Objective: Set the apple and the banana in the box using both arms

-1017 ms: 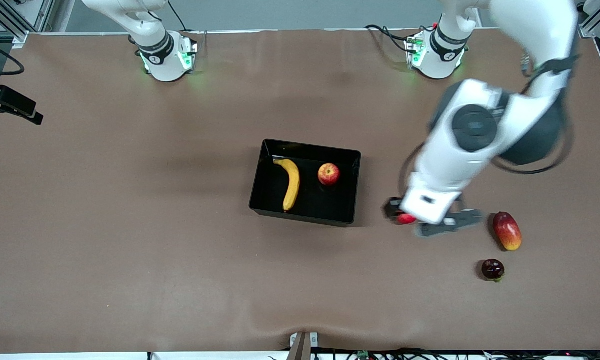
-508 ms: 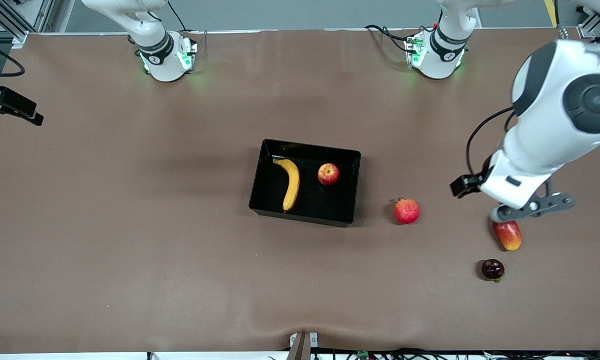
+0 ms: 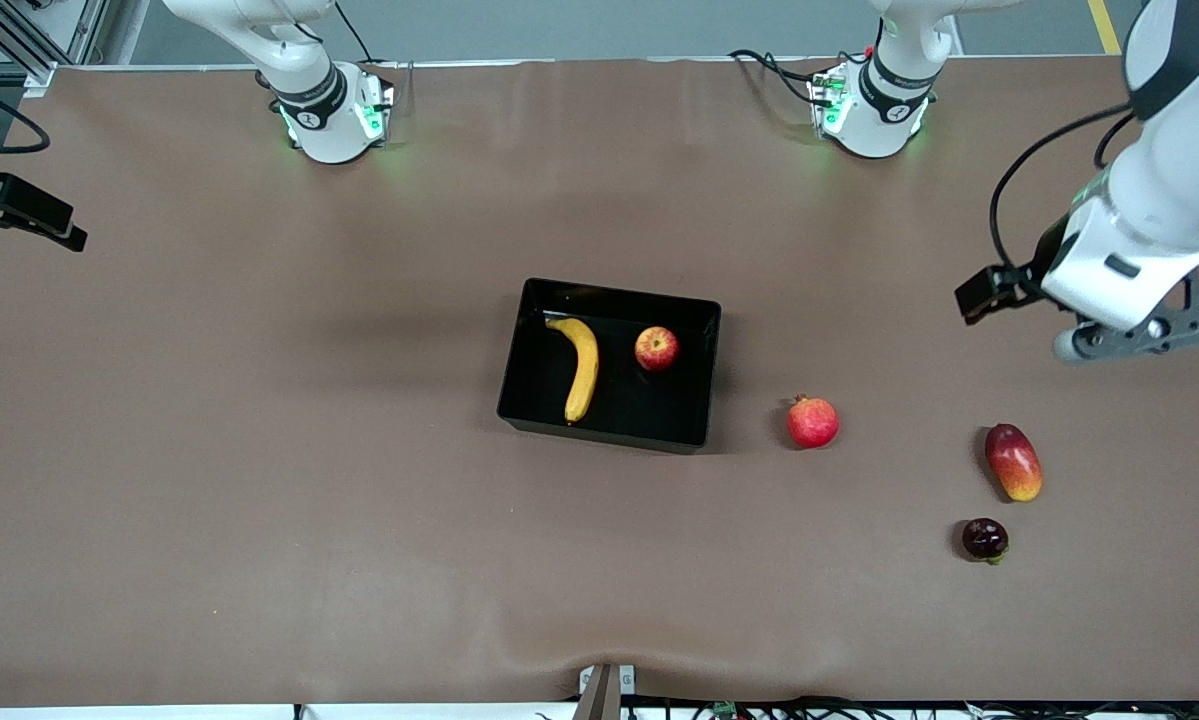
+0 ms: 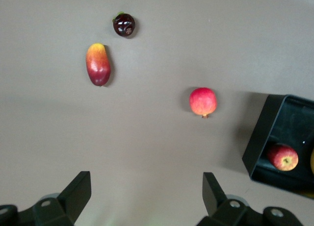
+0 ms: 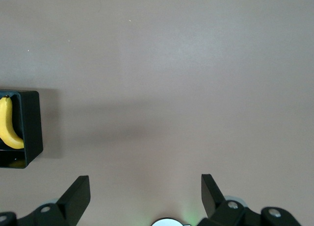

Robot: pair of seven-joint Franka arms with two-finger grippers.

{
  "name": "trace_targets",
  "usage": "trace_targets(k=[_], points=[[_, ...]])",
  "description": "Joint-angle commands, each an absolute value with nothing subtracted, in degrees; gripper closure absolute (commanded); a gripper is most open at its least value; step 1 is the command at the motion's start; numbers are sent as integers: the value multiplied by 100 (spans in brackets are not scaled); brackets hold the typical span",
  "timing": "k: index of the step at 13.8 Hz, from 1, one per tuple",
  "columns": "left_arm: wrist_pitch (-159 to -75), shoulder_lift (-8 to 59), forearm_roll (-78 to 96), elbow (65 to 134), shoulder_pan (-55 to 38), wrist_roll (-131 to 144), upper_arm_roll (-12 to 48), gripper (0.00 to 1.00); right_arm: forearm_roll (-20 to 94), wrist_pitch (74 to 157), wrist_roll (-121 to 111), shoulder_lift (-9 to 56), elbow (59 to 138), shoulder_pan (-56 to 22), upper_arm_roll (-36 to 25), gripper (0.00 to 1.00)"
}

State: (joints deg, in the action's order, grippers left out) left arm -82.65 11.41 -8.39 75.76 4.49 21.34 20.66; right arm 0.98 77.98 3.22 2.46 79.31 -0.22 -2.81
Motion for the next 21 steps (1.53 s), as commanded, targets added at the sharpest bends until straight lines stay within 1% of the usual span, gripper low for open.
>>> trace_targets(k=[1,3,6,7,8,12,21], points=[[-8148,713,-730,7918,527,1943,2022,0,105,7796,378,255,7893,-79,-316,0],[-8147,397,-468,8164,353,1637,1515,0,105,7805,378,255,7901,-79,-316,0],[-8165,-95,-212,8699,-270,1424,662,0,105,7805,378,264,7901,-79,-316,0],[-8174,-236,-185,8814,-473,1415,424,0,105,7805,378,255,7893,-88,-316,0],[-8174,-272,-176,8850,-535,1293,335,0,97,7796,378,255,7901,-88,-316,0],[-8174,-492,-167,9035,-483,712,334,0,88,7796,378,255,7893,-79,-316,0],[-8174,-431,-176,8956,-378,290,308,0,70,7805,378,255,7901,-79,-316,0]])
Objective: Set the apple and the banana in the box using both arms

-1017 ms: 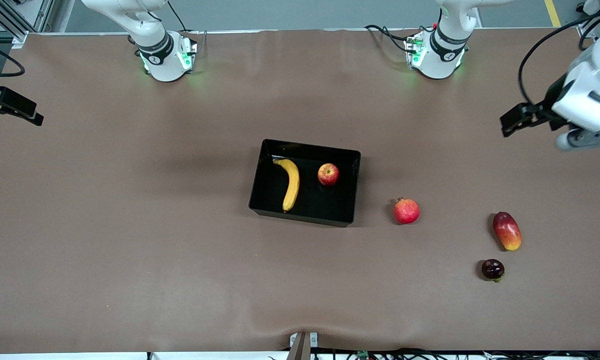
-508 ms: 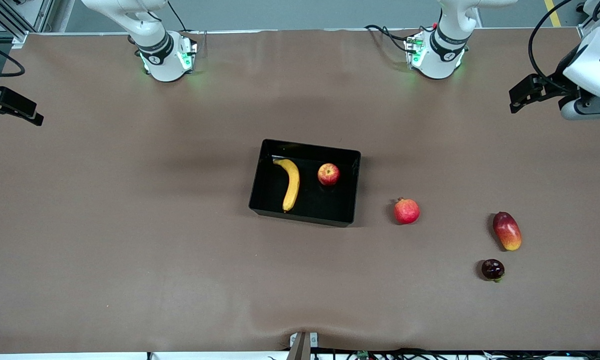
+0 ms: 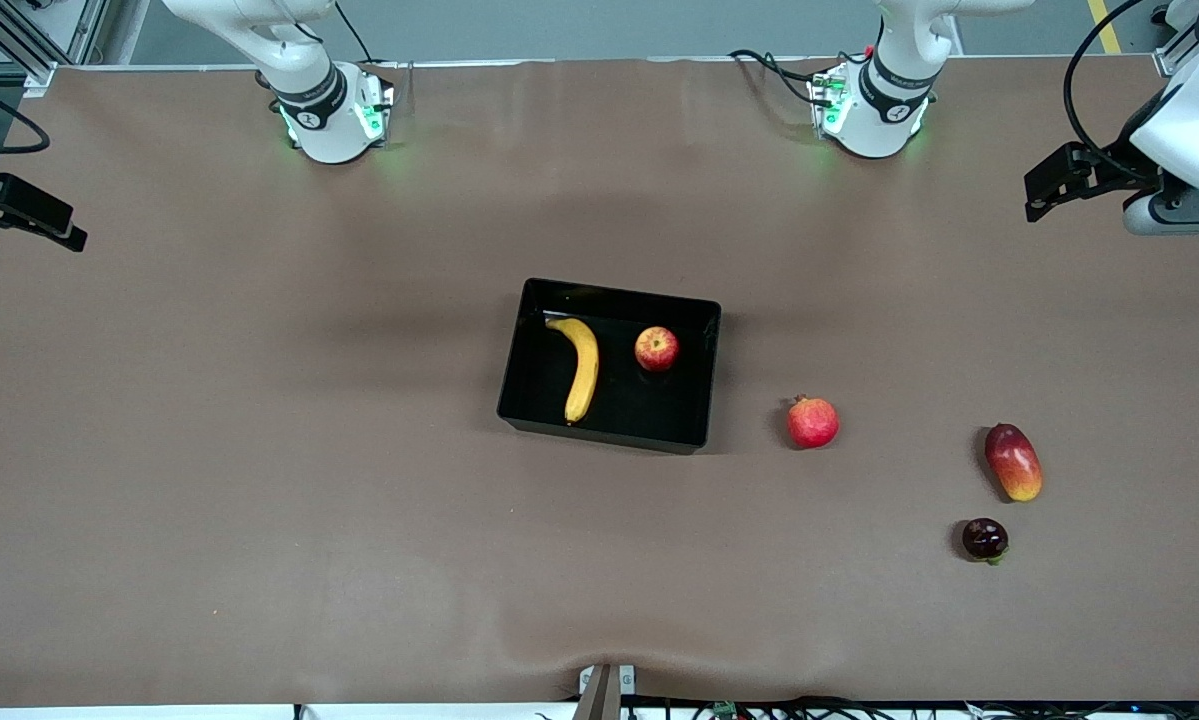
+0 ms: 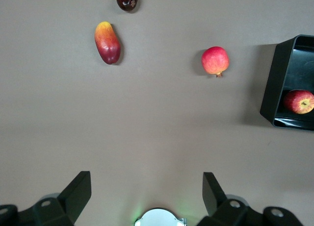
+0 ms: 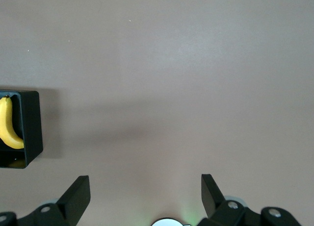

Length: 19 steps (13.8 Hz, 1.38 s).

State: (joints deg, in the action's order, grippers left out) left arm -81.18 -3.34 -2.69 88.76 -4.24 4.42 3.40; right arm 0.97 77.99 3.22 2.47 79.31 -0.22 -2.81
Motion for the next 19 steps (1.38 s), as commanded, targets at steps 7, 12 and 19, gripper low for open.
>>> trace_targets(k=[7,12,19], points=[[-8156,-282,-237,8790,-360,351,290,0,70,7805,378,264,7893,-79,-316,0],[-8147,-255,-264,8692,-343,378,273,0,88,7805,378,264,7893,-88,-316,0],[-8121,-272,-229,8710,-150,290,281,0,88,7805,378,264,7893,-88,-316,0]])
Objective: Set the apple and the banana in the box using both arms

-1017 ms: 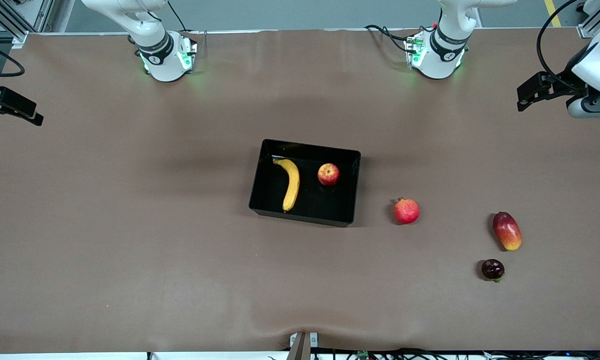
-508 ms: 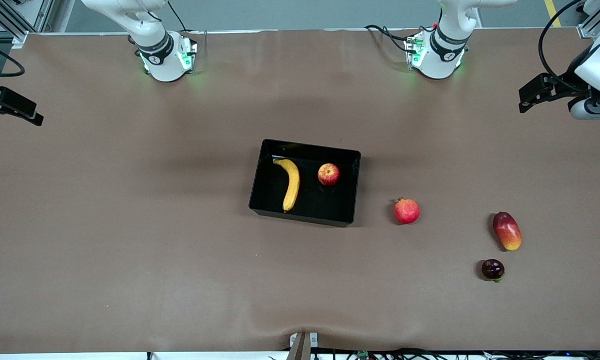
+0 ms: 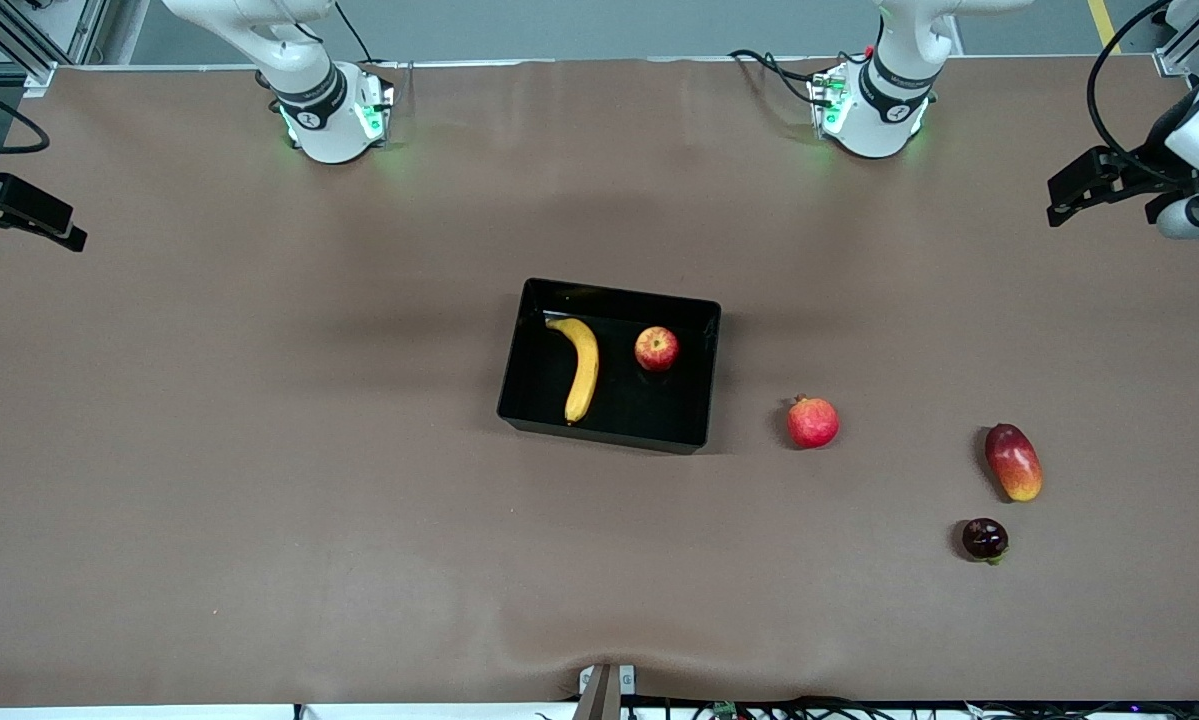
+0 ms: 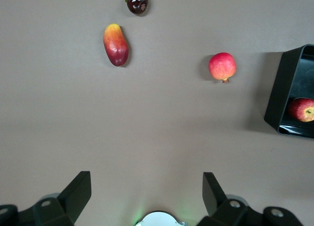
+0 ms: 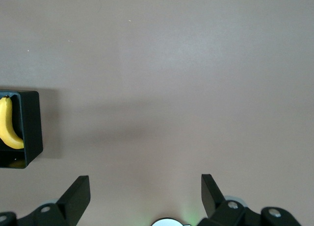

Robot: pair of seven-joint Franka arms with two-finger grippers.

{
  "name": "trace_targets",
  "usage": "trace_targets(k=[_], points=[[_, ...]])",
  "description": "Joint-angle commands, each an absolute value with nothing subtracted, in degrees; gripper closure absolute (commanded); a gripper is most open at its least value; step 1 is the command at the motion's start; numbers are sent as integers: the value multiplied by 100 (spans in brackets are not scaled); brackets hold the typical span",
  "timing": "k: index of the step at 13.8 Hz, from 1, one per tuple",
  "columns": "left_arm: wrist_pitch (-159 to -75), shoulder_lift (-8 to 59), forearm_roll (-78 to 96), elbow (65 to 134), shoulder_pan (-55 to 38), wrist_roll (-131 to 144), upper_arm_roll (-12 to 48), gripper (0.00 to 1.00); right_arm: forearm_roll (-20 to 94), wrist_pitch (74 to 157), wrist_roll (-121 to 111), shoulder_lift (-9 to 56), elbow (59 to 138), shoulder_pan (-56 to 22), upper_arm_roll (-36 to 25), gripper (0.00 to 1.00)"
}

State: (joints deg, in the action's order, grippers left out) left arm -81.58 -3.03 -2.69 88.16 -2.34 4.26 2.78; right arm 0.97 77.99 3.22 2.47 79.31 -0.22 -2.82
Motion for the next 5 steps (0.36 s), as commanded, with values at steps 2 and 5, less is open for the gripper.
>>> trace_targets(k=[2,5], points=[[-8121,-299,-185,8710,-149,290,281,0,88,7805,378,264,7893,-88,-316,0],[-7902,-325,-176,8701,-149,307,281,0,79,7805,378,264,7893,-88,-316,0]])
